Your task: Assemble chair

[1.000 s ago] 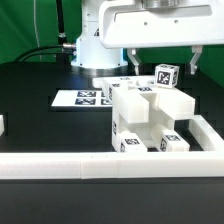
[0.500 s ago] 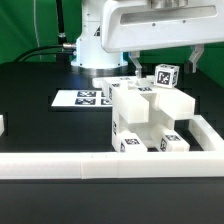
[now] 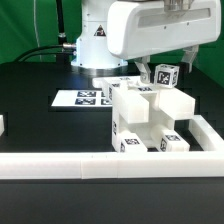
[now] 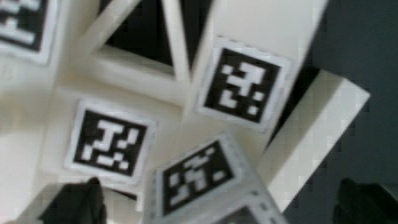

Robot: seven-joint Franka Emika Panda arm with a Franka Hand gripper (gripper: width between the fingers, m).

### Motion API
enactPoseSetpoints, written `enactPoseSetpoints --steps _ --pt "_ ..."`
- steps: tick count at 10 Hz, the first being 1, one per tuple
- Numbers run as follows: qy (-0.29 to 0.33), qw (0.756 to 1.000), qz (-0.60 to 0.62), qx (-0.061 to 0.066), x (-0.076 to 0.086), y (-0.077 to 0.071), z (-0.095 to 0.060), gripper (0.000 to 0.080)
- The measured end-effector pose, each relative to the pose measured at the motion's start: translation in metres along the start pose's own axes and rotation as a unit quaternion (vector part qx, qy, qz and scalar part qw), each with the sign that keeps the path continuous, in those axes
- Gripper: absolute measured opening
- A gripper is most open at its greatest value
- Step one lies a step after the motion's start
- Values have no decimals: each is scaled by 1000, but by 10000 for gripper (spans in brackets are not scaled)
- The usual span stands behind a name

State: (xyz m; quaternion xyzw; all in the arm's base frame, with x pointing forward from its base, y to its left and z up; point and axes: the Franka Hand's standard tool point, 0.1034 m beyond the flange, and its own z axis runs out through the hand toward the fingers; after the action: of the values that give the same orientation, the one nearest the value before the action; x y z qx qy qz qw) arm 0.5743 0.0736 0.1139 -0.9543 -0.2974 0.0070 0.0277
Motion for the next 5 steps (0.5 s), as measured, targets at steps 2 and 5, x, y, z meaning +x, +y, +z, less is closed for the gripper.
enactPoseSetpoints --steps 2,5 --pt "-1 999 -46 -4 0 2 0 649" --pt "-2 999 -42 -4 0 2 0 426"
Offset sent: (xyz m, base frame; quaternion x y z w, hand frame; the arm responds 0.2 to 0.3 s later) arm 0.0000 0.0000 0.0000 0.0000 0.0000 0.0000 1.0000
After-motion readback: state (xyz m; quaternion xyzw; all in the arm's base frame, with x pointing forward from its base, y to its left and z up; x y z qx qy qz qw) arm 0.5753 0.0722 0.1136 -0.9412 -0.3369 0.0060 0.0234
